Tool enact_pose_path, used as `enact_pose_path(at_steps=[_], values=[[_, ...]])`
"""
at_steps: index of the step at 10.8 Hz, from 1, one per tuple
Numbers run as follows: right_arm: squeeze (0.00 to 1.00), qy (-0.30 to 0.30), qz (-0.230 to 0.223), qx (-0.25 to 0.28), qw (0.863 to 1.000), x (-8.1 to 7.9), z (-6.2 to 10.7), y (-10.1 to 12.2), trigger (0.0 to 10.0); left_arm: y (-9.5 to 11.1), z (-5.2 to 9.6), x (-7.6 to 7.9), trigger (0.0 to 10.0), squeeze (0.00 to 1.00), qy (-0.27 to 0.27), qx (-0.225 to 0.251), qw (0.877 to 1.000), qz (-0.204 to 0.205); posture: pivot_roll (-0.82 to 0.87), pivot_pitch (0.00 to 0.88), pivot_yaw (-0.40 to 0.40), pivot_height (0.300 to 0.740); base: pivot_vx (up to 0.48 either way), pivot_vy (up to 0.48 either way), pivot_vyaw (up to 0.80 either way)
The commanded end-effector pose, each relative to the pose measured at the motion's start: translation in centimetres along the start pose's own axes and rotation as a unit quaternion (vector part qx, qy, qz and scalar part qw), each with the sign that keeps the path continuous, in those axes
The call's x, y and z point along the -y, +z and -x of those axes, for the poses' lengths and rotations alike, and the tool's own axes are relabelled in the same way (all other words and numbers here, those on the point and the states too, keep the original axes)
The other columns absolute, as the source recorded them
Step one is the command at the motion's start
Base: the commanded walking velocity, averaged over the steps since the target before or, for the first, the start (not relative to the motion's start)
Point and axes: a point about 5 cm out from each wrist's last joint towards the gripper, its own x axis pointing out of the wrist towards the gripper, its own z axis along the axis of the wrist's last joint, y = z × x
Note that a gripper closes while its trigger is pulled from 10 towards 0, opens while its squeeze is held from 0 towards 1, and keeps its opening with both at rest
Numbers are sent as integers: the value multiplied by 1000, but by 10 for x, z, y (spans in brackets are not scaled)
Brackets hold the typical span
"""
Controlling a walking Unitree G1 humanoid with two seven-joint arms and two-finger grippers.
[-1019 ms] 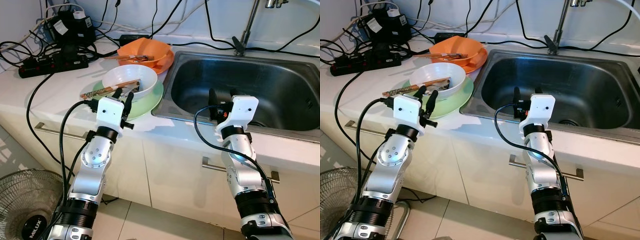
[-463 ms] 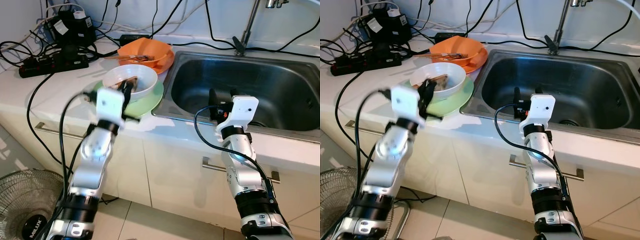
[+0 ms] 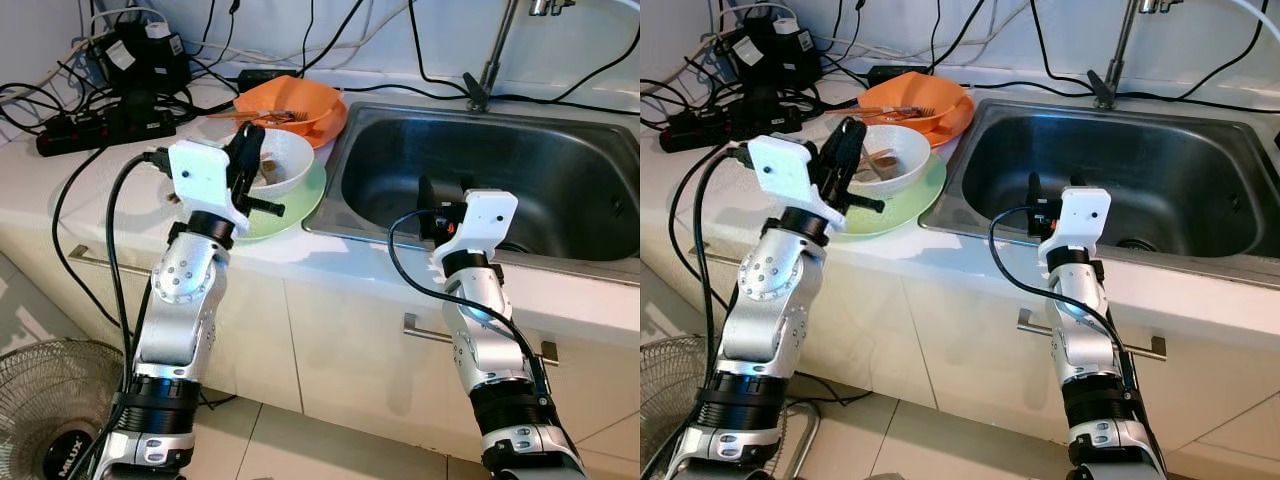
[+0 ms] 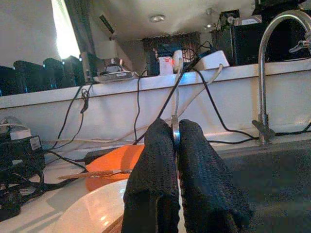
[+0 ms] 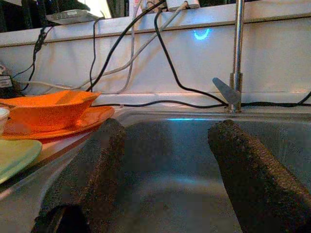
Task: Kitchen organization
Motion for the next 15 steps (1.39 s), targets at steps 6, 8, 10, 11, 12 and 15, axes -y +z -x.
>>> enact_pose_path(at_steps=[6,8,10,11,12,15], values=[[0,-2,-8,13,1000,-3,-4,5,10000,37,-16,17,5490,0,-39,88,987,-129,57,0,55,740,0,0,0],[0,-4,-8,14,1000,-2,-4,5,10000,33,-16,15,0,0,-28,82,987,-139,58,0,59,740,0,0,0],[0,-6,-9,15,1000,-3,-3,5,10000,35,-17,15,0,0,-27,90,985,-143,58,0,61,740,0,0,0],[0,-6,-9,15,1000,-3,-4,5,10000,39,-20,14,0,0,-20,104,983,-150,60,0,59,740,0,0,0],[0,-6,-8,15,1000,-3,-4,5,10000,47,-24,16,0,0,-20,122,983,-139,60,0,59,740,0,0,0],[0,-5,-3,14,1000,-3,-4,5,10000,73,-37,37,3843,0,-43,185,981,-38,56,0,58,740,0,0,0]])
